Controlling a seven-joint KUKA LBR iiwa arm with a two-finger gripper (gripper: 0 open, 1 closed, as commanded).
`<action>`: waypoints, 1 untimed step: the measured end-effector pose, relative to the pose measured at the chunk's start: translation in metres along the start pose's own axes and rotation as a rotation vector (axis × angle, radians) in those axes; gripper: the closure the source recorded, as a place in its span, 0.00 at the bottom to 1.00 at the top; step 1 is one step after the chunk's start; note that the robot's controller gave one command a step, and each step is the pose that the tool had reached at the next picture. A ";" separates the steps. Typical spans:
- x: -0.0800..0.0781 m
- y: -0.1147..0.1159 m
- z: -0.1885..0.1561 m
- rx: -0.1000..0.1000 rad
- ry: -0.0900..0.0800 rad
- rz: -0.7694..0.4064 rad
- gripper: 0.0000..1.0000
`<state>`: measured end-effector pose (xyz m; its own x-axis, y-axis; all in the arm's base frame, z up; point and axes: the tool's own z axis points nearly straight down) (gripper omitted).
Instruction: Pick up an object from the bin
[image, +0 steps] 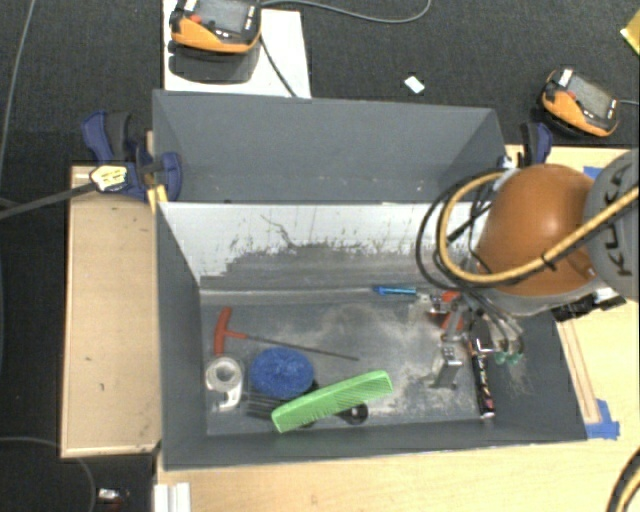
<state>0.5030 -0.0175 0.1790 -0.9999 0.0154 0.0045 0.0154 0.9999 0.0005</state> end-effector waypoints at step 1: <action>-0.002 0.000 -0.003 0.000 -0.007 -0.001 0.00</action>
Offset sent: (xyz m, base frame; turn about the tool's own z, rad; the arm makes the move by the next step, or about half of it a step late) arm -0.0146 0.0995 -0.1090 -0.1122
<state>0.5048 -0.0176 0.1822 -0.9999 0.0144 -0.0029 0.0144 0.9999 0.0001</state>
